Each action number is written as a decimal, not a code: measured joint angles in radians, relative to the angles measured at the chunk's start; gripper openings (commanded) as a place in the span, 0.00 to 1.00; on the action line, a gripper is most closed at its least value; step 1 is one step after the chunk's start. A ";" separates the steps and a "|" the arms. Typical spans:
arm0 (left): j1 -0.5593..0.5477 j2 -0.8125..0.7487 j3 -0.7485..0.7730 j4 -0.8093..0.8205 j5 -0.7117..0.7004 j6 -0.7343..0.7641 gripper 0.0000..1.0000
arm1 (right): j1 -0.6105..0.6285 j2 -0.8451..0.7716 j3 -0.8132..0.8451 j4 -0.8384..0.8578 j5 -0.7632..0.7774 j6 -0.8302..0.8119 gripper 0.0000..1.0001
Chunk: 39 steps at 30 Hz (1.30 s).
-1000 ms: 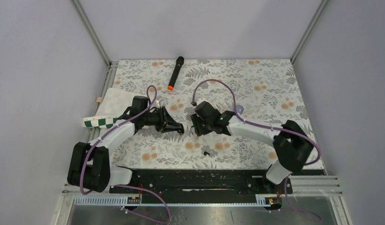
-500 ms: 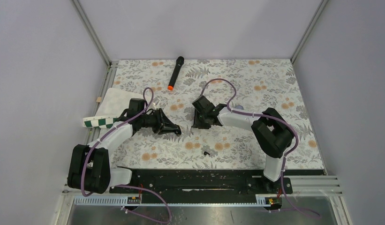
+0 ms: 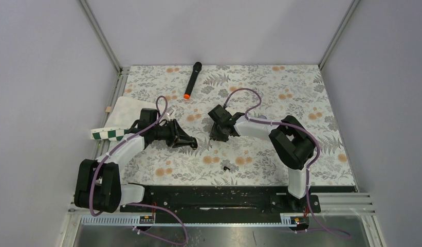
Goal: Insert the wireless bluetooth earbuds into the charging case
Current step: Pick up the left earbud from the center of the board.
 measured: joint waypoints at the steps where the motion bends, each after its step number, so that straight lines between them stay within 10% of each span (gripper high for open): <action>1: 0.002 -0.001 0.000 -0.003 0.000 0.002 0.00 | 0.000 0.002 0.002 -0.002 0.002 0.006 0.37; 20: 0.011 -0.014 -0.002 -0.023 0.008 0.010 0.00 | 0.000 0.007 0.012 -0.003 0.016 -0.026 0.07; 39: -0.164 0.095 0.030 0.117 0.164 -0.084 0.00 | 0.047 -0.658 -0.531 0.439 0.038 -0.501 0.00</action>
